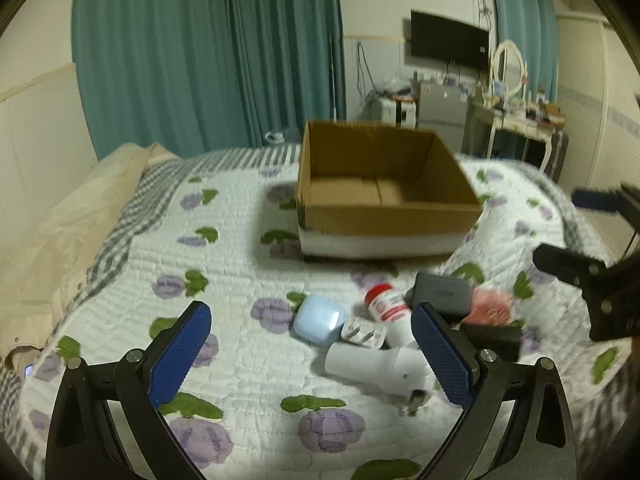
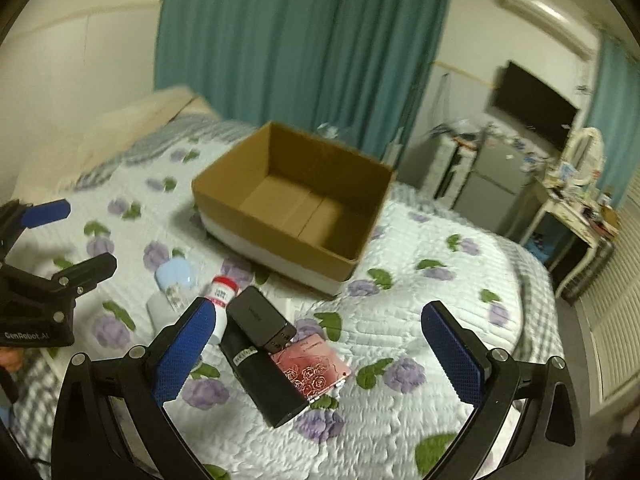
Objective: Organize rigid objects
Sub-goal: 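Grasp the white charger plug with the left tool while the right tool grasps the black power bank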
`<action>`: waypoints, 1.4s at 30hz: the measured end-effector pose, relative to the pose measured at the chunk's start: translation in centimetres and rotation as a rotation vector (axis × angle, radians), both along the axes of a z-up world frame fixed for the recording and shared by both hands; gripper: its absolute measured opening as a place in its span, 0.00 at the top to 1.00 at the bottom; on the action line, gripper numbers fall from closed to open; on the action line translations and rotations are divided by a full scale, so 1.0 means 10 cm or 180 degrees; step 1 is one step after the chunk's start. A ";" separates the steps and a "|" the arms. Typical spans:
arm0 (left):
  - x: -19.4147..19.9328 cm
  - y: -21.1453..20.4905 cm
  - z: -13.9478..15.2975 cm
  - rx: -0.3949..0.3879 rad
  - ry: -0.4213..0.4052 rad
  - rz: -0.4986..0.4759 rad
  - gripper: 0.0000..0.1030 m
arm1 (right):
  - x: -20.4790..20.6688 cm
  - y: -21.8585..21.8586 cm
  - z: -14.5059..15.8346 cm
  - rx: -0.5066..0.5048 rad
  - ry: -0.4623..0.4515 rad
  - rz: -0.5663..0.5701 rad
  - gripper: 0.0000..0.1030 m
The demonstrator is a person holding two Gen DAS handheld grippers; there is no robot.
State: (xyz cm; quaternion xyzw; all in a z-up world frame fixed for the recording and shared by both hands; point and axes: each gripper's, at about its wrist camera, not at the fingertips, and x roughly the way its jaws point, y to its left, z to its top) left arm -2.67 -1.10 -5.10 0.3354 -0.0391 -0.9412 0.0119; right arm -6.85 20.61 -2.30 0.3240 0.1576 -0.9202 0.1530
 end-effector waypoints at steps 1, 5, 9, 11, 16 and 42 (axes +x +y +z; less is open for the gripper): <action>-0.03 0.01 -0.07 -0.0025 -0.0055 0.0001 0.02 | -0.04 -0.02 -0.04 0.0018 -0.0033 0.0041 0.00; -0.16 0.00 -0.27 -0.0086 -0.0232 0.0029 0.02 | -0.31 -0.15 -0.39 0.0176 -0.0343 0.0314 0.05; -0.23 -0.04 -0.37 -0.0107 -0.0329 0.0028 0.02 | -0.47 -0.32 -0.75 0.0385 -0.0580 0.0577 0.16; -0.26 -0.03 -0.40 -0.0111 -0.0362 0.0000 0.02 | -0.53 -0.39 -0.86 0.0461 -0.0638 0.0642 0.19; -0.34 0.00 -0.47 -0.0101 -0.0443 -0.0095 0.02 | -0.68 -0.54 -1.05 0.0577 -0.0738 0.0732 0.25; -0.70 0.34 -0.78 -0.0078 -0.1003 -0.0857 0.60 | -0.53 -0.22 -0.63 -0.0062 -0.0710 0.0477 0.59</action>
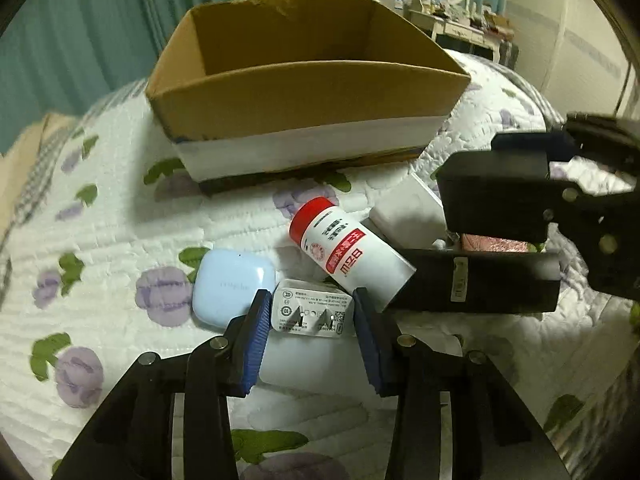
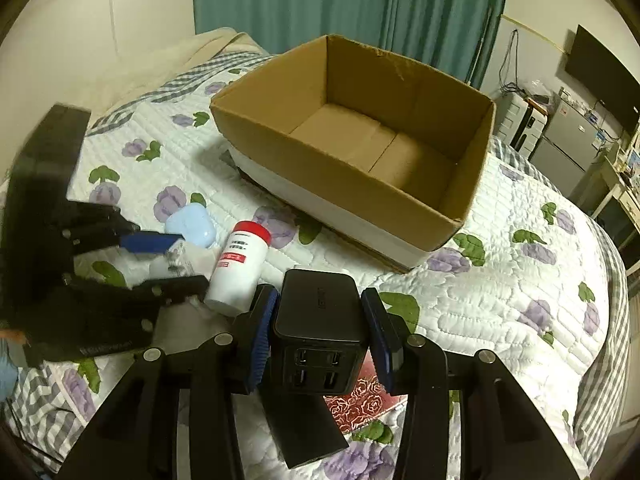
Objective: Organize rigid objects
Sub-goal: 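Grasp the white charger plug with the left tool while the right tool grasps the black power bank, then carry the plug and power bank into the box and open both tools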
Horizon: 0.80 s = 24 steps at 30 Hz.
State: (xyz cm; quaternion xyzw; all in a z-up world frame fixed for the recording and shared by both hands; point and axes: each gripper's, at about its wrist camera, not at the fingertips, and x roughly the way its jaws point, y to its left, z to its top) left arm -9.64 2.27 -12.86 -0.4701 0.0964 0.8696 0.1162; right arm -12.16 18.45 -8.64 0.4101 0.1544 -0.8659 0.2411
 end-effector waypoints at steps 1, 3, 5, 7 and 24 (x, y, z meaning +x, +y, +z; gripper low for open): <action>-0.02 0.00 0.00 -0.0009 -0.0004 -0.0003 0.60 | 0.01 0.01 0.01 -0.0019 0.0003 -0.0005 0.59; -0.06 0.00 -0.03 -0.0034 -0.0036 -0.0013 0.60 | 0.01 0.02 0.03 -0.0049 0.0002 -0.0006 0.59; -0.12 -0.02 -0.07 -0.0036 -0.0080 -0.0010 0.60 | 0.02 0.01 0.02 -0.0037 -0.0003 0.0000 0.59; -0.13 -0.01 -0.04 -0.0052 -0.0065 -0.0008 0.60 | 0.02 0.01 0.00 -0.0020 -0.0018 -0.0001 0.59; -0.39 0.04 1.35 0.0077 0.0845 0.0001 0.60 | -0.02 0.12 0.87 -0.0202 0.0542 -0.0172 0.59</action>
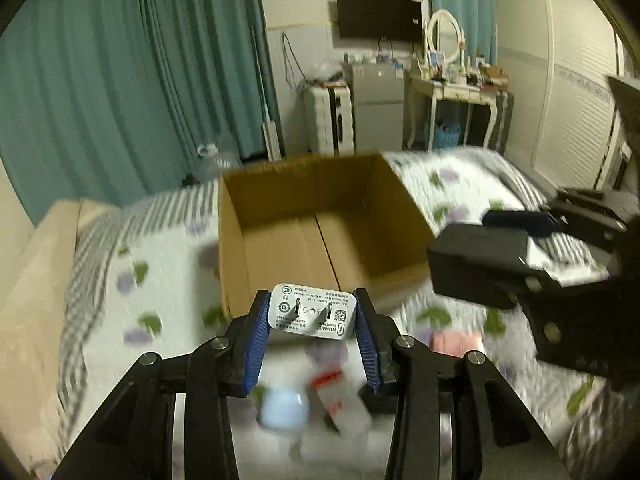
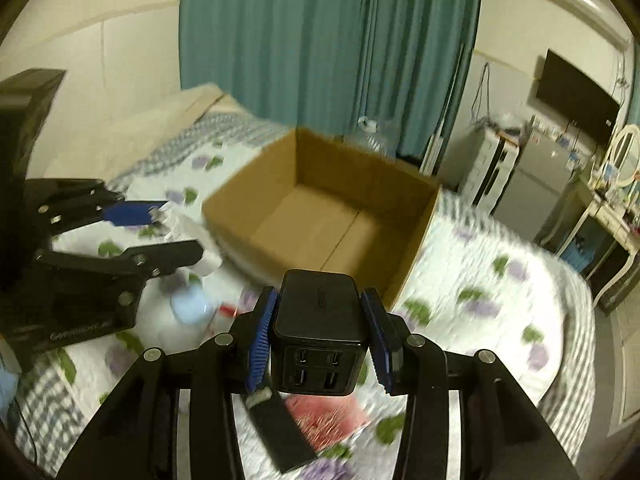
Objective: Organize rigid objects
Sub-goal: 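Carry the plug and power bank into the box and open both tools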
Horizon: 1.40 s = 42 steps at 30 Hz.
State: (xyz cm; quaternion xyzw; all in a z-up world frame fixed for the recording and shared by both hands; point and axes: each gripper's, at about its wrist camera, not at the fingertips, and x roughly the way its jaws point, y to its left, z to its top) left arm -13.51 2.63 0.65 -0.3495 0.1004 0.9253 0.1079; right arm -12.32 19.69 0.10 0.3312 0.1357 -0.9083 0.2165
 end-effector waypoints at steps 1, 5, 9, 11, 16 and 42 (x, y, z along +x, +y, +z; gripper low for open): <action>-0.14 0.02 0.04 -0.0004 0.0009 0.0007 0.60 | -0.04 -0.01 0.10 0.0000 0.0068 -0.0002 0.59; -0.58 0.04 0.02 -0.0031 -0.0019 0.0070 0.60 | -0.25 -0.05 0.29 0.0022 0.0232 -0.0028 0.59; -0.92 0.06 -0.23 -0.0073 -0.0142 0.0133 0.61 | -0.56 -0.05 0.27 -0.0042 0.0262 -0.0104 0.59; -1.05 0.06 -0.40 -0.0087 -0.0231 0.0159 0.61 | -0.67 -0.03 0.20 -0.0106 0.0213 -0.0130 0.59; -1.18 0.01 -0.67 -0.0063 -0.0260 0.0212 0.56 | -0.96 -0.04 -0.06 -0.0130 0.0050 -0.0158 0.59; -0.24 -0.25 -0.12 0.0058 0.0103 0.0441 0.37 | -0.56 0.21 0.27 -0.0149 0.0290 -0.0332 0.35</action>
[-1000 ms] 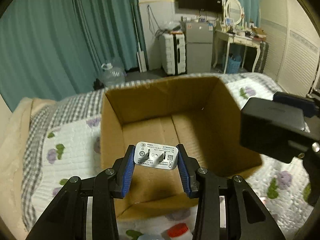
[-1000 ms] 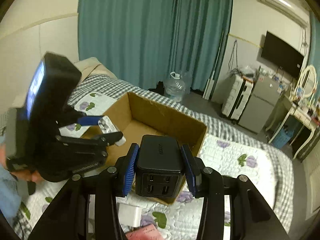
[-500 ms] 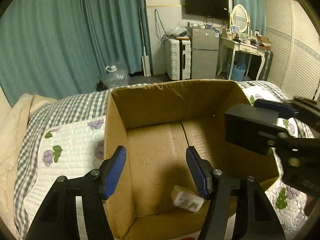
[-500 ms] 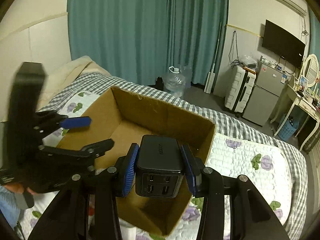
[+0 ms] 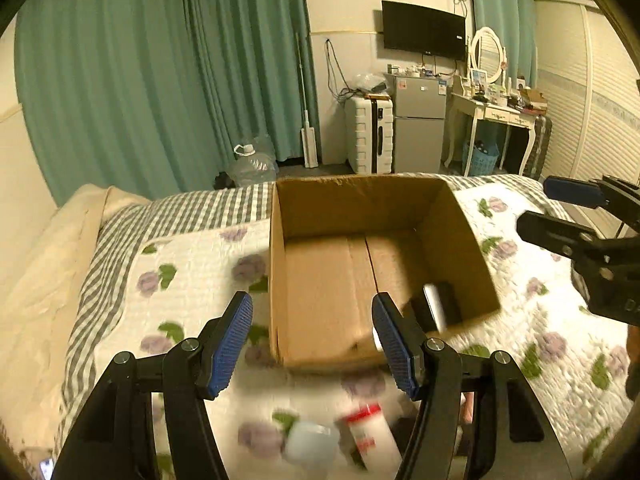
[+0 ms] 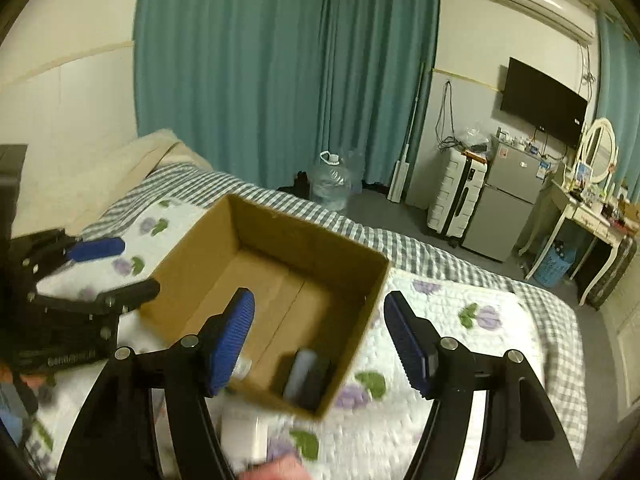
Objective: Organize rigid objects
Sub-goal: 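Carry the plug and power bank into the box and open both tools, then grasp the red-capped pill bottle with the left tool while the right tool reaches the white charger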
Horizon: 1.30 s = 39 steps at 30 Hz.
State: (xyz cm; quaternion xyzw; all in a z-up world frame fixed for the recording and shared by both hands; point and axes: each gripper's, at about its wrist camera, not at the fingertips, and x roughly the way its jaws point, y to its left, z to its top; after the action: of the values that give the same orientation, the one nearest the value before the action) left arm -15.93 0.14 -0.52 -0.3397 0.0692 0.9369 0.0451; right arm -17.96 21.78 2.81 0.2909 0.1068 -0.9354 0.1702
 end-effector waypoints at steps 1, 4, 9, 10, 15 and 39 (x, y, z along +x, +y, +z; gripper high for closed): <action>0.09 -0.01 0.00 0.0006 -0.0019 0.0002 0.37 | 0.08 0.01 0.02 0.0020 -0.0028 0.0018 0.35; 0.31 0.00 -0.09 -0.0012 -0.0115 0.0004 0.37 | 0.36 0.05 0.04 0.0050 -0.0103 0.0066 0.35; 0.49 -0.03 -0.36 0.0074 -0.0285 0.0021 0.37 | 0.76 0.11 -0.22 0.0103 -0.0285 0.0046 0.35; 0.50 -0.02 -0.43 0.0095 -0.0333 0.0021 0.37 | 0.81 0.11 -0.32 0.0121 -0.0338 0.0034 0.35; 0.51 0.02 -0.81 0.0147 -0.0586 -0.0013 0.37 | 0.79 0.07 -0.71 0.0201 -0.0559 0.0017 0.35; 0.18 0.31 -1.44 0.0077 -0.0989 -0.0138 0.61 | 0.41 -0.03 -1.32 0.0294 -0.0941 -0.0183 0.21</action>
State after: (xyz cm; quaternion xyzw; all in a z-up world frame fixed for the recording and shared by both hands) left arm -14.18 3.28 -14.87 -0.4783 0.0574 0.8727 0.0796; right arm -13.88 21.44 -10.41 0.4359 0.1150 -0.8810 0.1437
